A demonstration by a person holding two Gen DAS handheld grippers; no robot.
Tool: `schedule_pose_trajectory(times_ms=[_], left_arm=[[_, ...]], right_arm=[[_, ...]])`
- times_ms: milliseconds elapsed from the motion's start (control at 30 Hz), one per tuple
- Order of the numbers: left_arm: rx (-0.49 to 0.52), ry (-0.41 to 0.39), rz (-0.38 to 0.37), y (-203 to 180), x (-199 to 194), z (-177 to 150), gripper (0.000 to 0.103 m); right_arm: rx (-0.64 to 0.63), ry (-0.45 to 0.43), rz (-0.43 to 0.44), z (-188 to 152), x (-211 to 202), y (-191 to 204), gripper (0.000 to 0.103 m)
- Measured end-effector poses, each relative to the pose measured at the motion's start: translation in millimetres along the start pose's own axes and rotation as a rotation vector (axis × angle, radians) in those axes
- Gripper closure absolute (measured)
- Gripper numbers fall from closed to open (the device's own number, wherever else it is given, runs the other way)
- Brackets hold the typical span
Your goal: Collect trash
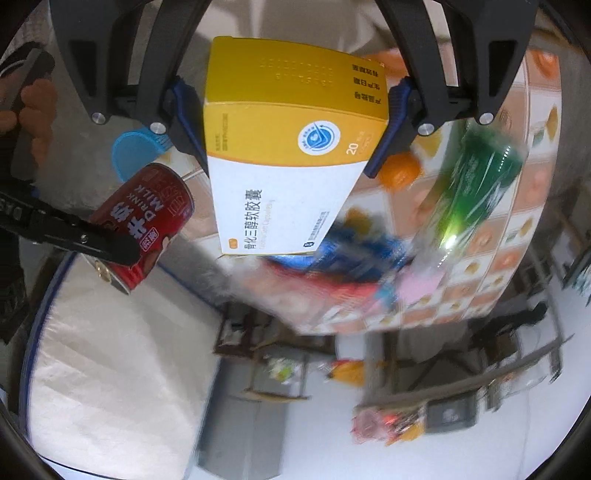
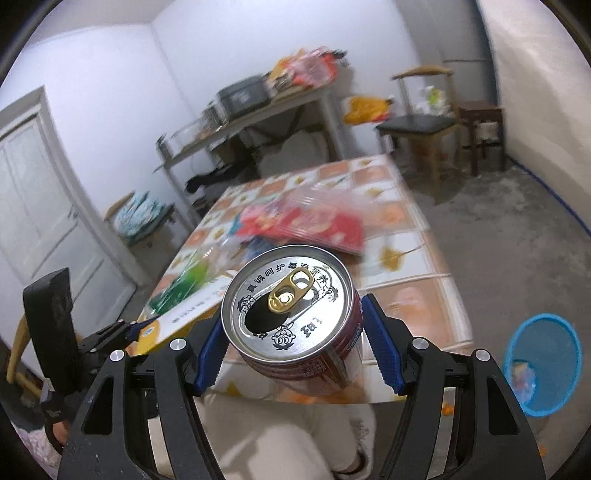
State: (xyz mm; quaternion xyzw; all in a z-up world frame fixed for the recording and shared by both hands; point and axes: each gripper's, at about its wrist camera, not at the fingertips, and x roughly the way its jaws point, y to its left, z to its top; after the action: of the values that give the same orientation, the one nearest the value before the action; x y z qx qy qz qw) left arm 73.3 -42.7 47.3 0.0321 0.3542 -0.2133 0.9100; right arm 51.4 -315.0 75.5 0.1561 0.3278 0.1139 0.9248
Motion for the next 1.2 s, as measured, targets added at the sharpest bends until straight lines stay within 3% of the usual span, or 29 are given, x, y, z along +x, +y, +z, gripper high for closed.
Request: schedule_pose_trajectory(times_ms=[167,267,400,633,733,800,867,1000,1200], left_arm=[[0.076,-0.003,-0.164,-44.1,15.8,37.7,0.027],[0.122,0.051,-0.272,-81.2,43.4,60.6,0.027],[0.146,0.206,-0.436,-144.8,102.7,83.4,0.027],[0.171,0.458,-0.529,-259.6,207.4,82.3,0.027],[0.195,0.502,-0.542,-311.9,245.2,76.8,0.025],[0.194,0.531,-0.547,-344.1,270.5,68.9,0.019],[0.173,0.533,-0.533,-359.3,285.5,65.1,0.013],[0.085,0.546,-0.556,-357.2,296.6,58.9,0.011],[0.062,0.433,-0.615,-313.7,246.2,79.8,0.011]], right_arm=[[0.095,-0.105,-0.189,5.7,-48.5,-58.2,0.039],[0.193,-0.141,-0.305,-1.2,-74.9,-104.3,0.039],[0.325,-0.142,-0.431,-20.3,-96.6,-162.0,0.039],[0.547,-0.104,-0.559,-68.9,-117.6,-241.3,0.039],[0.607,-0.096,-0.587,-86.4,-124.2,-260.1,0.039],[0.628,-0.095,-0.602,-94.2,-127.4,-266.7,0.039],[0.656,-0.093,-0.615,-101.3,-132.2,-274.7,0.039],[0.682,-0.078,-0.630,-112.1,-135.0,-283.4,0.039],[0.696,-0.035,-0.610,-121.1,-118.0,-298.5,0.039]])
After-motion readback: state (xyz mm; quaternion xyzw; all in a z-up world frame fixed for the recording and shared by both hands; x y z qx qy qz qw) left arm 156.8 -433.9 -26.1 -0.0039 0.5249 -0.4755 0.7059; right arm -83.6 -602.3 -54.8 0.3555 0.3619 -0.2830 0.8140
